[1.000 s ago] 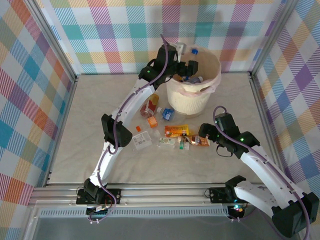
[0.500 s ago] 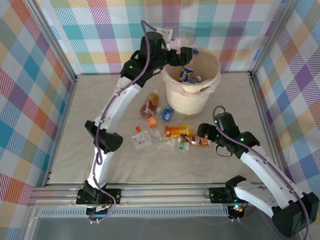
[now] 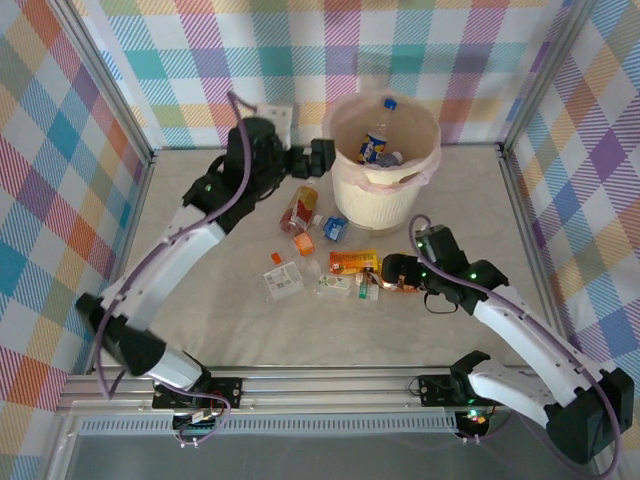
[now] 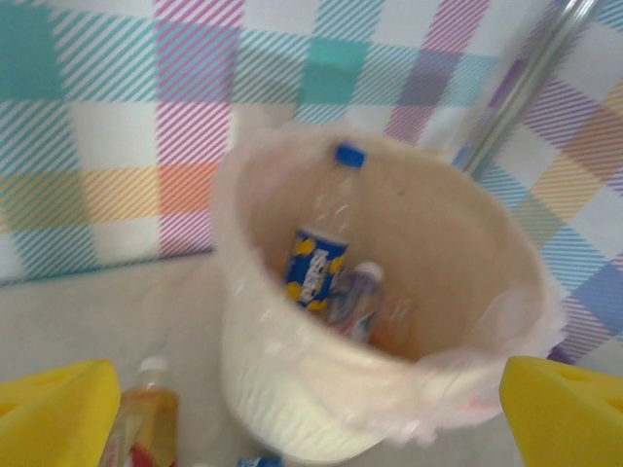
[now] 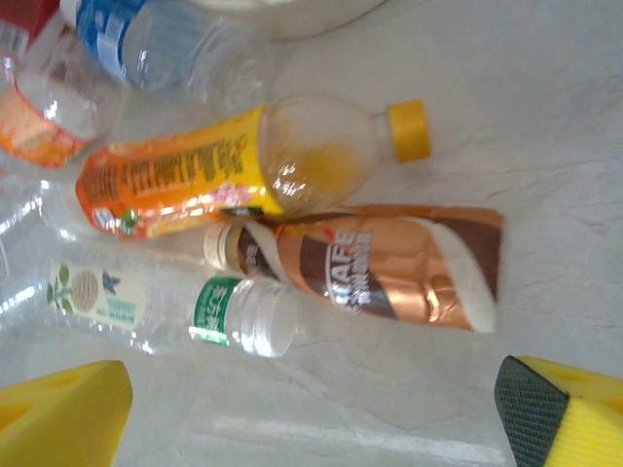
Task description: Put the plastic bottles in the bin
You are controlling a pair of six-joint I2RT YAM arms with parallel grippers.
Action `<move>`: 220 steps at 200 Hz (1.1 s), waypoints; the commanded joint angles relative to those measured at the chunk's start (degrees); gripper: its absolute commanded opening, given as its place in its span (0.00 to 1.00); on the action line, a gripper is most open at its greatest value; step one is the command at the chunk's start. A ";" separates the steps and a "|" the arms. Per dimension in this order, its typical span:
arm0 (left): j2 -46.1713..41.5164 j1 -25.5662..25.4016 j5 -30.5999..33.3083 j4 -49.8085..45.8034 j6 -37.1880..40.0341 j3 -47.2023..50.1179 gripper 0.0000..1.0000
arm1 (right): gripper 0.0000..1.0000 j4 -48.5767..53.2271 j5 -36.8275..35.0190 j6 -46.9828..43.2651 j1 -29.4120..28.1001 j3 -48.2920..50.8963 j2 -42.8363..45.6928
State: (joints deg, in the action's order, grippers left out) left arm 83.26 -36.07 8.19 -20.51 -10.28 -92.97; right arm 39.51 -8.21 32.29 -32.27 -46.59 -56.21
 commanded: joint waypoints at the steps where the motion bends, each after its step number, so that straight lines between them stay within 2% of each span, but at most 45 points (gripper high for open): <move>1: -10.59 -0.33 8.08 8.61 -2.98 10.78 1.00 | 0.96 0.54 0.48 -2.69 -4.24 -2.82 -2.28; 48: -29.45 -0.24 21.17 6.07 -13.13 34.25 1.00 | 0.95 -1.09 2.76 -6.63 -11.70 -6.09 -11.43; 97: -44.64 -0.27 30.45 -1.25 -24.34 50.34 1.00 | 0.98 -6.47 7.75 -10.74 -14.15 -8.64 -19.99; 157: -56.98 -0.31 34.40 -7.94 -30.42 58.56 1.00 | 1.00 -9.06 7.93 -15.28 -14.24 -12.42 -27.94; 220: -56.40 -0.31 34.65 -11.10 -33.00 60.37 1.00 | 1.00 -9.52 8.87 -17.57 -14.27 -15.92 -34.19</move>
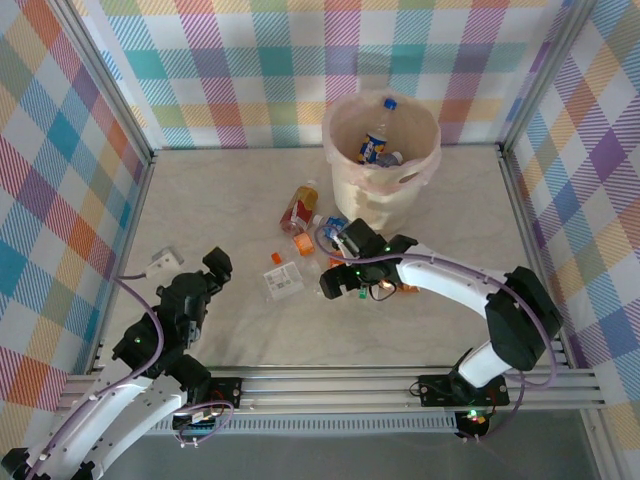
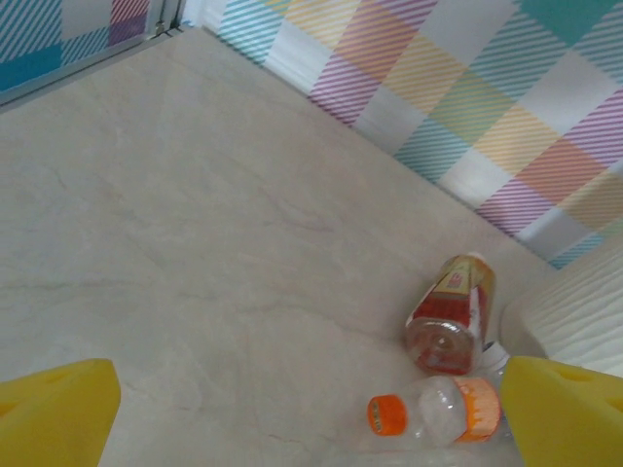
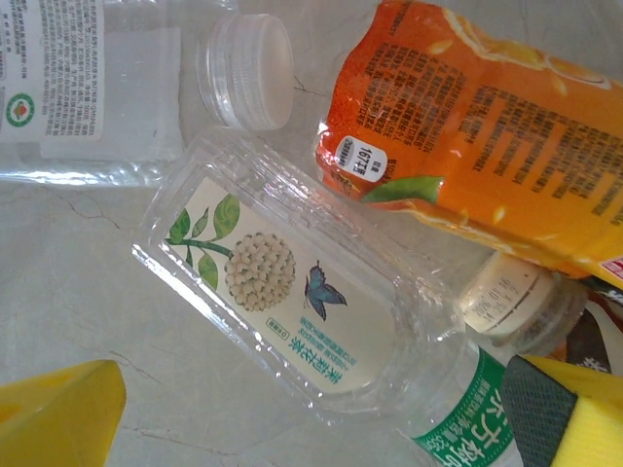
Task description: Put the plastic bottles in the bin
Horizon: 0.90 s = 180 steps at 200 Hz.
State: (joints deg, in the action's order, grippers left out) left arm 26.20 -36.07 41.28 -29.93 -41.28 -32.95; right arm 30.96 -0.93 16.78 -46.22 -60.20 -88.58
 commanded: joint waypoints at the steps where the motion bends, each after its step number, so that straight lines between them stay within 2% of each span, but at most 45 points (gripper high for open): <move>1: 0.69 -0.31 1.59 -1.70 -1.99 0.35 1.00 | 1.00 -0.94 1.66 -2.12 -0.30 -2.34 -1.93; 65: 2.86 -0.31 1.66 -1.38 -2.34 0.52 1.00 | 1.00 0.84 2.69 -2.01 -0.60 -2.72 -4.32; 180: 5.11 -0.31 1.53 -0.92 -2.27 -0.05 1.00 | 1.00 6.00 4.55 1.19 -4.58 -1.01 -2.34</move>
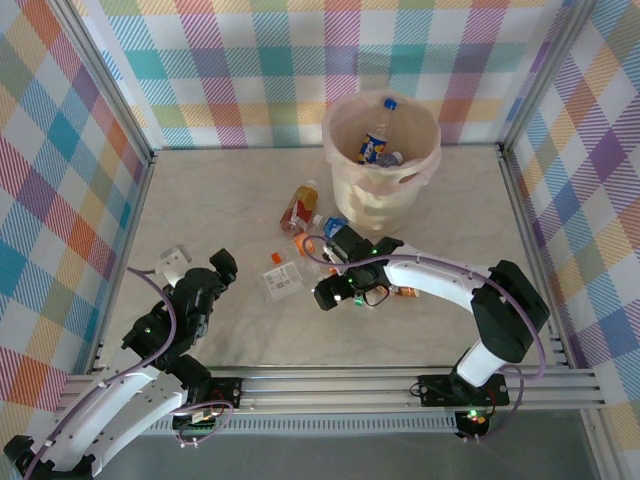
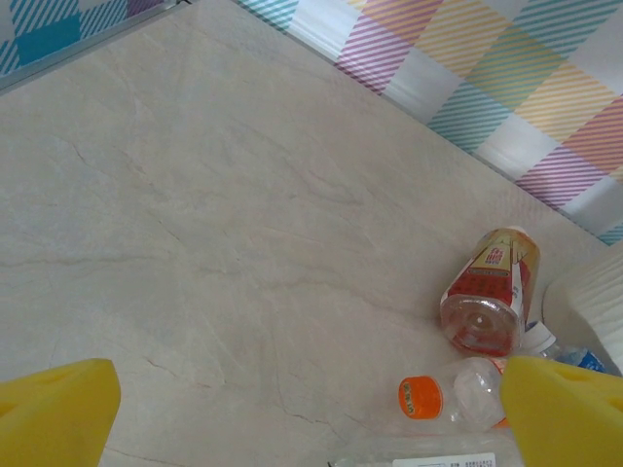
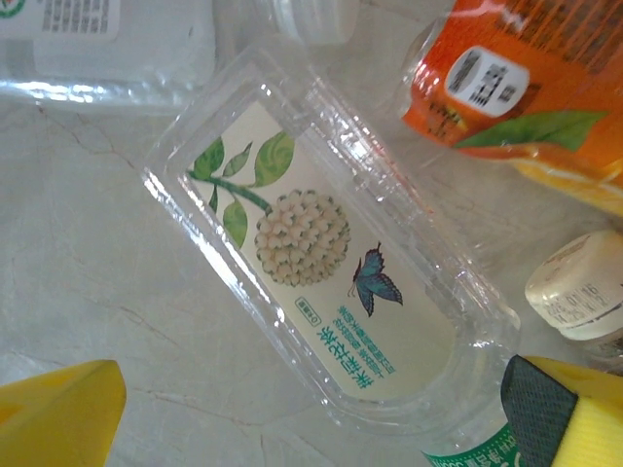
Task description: Put the plastic bottles in the bin
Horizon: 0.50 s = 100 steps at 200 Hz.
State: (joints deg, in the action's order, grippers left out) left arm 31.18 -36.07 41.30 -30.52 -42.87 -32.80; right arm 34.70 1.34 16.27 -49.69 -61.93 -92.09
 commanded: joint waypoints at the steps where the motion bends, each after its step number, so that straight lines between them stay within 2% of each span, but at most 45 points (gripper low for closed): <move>1: 0.12 -0.31 1.51 -0.33 -0.70 -0.23 1.00 | 1.00 2.28 2.27 1.72 -1.15 0.74 1.15; 32: 0.10 -0.30 1.50 -0.41 -0.71 -0.25 1.00 | 1.00 2.47 2.24 2.16 -1.89 0.67 0.97; 100: 0.10 -0.28 1.43 -0.59 -0.55 -0.42 1.00 | 1.00 2.81 -5.39 0.72 -1.90 -1.89 -3.70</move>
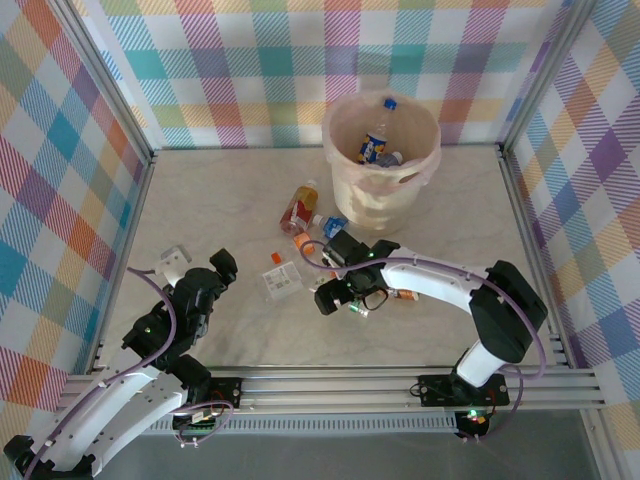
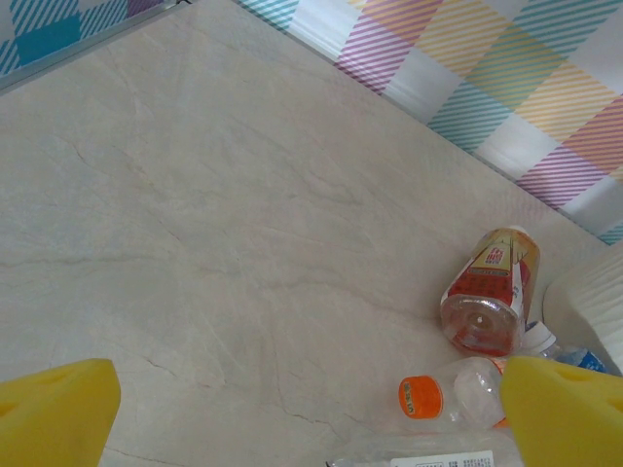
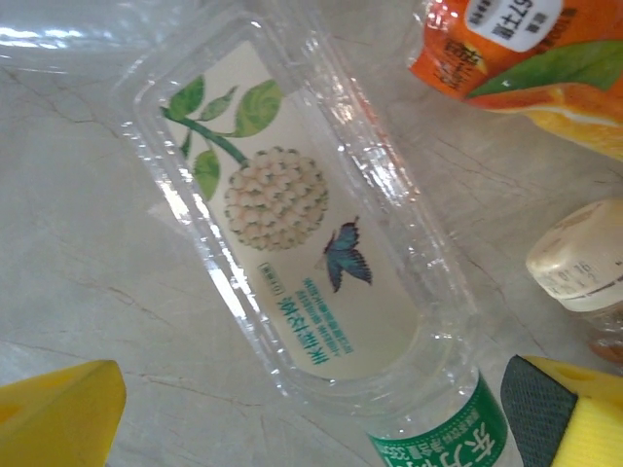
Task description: Put the plastic bottles in the bin
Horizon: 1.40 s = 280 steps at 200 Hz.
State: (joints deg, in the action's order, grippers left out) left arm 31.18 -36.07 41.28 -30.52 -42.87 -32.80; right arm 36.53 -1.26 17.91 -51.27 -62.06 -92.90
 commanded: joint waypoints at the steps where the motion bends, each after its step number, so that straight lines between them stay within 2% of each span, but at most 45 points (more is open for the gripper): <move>1: 0.15 -0.30 1.45 -0.59 -0.59 -0.42 1.00 | 1.00 0.94 -2.83 -0.98 -0.33 -1.80 -3.03; 71: 0.28 -0.25 1.68 -1.04 -0.76 -0.78 1.00 | 0.99 -0.41 -3.06 -3.76 -1.86 -4.80 -7.77; 158: 0.95 -0.31 1.94 -1.49 -0.64 -1.31 1.00 | 0.89 -0.50 -3.98 -4.72 -3.65 -7.02 -13.44; 183: 1.14 -0.27 1.90 -1.43 -0.83 -1.33 1.00 | 0.80 -0.41 -4.12 -4.63 -4.06 -6.85 -13.58; 223: 1.51 -0.29 2.22 -1.77 -1.41 -1.46 1.00 | 0.59 1.38 -4.81 -4.08 -4.70 -6.52 -10.99; 280: 1.51 -0.29 3.96 -4.03 -2.13 -2.61 1.00 | 0.32 5.75 -5.96 -1.44 -4.73 -6.81 -0.06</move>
State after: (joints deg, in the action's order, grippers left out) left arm 32.58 -36.07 42.65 -32.45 -44.14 -33.06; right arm 38.74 -6.02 14.70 -55.59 -67.61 -99.48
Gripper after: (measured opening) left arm 0.999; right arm 0.553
